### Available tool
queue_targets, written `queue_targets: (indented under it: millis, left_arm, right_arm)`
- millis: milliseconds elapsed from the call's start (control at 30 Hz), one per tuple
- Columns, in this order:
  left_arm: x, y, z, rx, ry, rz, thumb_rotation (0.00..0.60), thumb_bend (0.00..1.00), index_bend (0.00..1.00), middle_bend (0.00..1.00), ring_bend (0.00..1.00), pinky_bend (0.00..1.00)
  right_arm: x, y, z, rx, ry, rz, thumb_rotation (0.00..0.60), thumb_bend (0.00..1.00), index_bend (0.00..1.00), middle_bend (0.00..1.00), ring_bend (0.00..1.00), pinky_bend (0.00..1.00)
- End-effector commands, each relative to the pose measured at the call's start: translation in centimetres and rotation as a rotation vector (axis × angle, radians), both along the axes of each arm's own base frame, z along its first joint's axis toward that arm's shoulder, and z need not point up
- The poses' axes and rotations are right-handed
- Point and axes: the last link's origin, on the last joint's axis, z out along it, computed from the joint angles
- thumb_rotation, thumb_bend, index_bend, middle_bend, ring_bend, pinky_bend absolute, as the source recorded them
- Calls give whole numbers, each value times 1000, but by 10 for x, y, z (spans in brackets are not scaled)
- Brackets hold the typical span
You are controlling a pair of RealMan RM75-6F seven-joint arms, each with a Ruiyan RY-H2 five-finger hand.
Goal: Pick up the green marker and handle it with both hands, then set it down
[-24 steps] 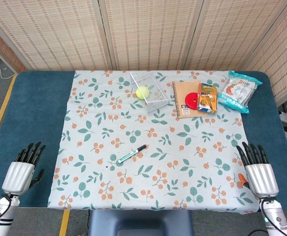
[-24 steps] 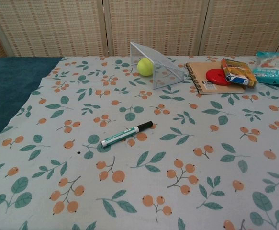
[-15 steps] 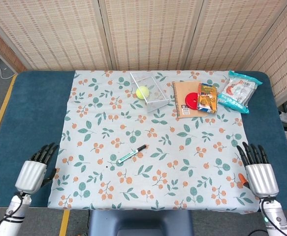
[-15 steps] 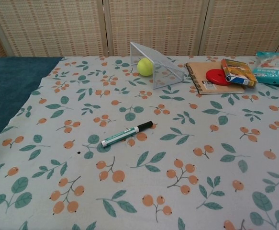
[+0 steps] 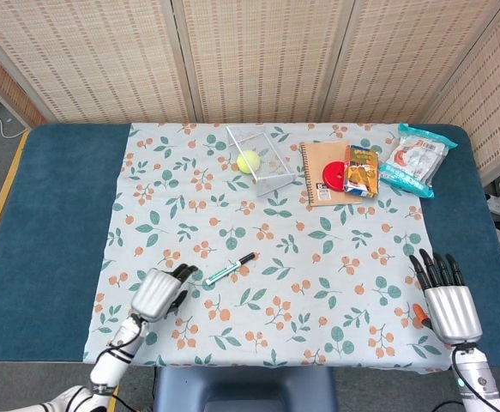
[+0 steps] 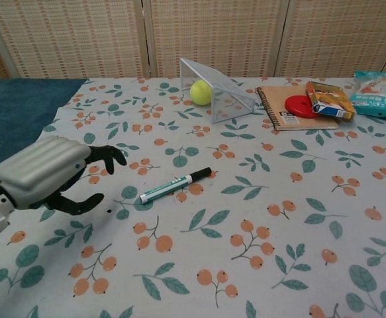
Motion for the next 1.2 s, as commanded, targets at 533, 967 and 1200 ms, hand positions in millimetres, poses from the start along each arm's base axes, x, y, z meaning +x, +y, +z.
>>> queue_targets:
  millis: [533,967,1200]
  left_arm:
    - [60,24,-75,56,164,-91,600,370,307,380,792,1000]
    - [50,28,-75,114,256,-105,600,368,397,464,807,1000]
    - [44,28,-73,117,273,-98,600,367,389,465,808,1000]
  right_arm:
    - [-7,-5,7,-9,-17,-35,600,138,0,0,0,0]
    - [-5,-2,7,3,-27,-36,600,138,0,0,0,0]
    - [-5,-2,5,6,-22,-37,600,138,0,0,0,0]
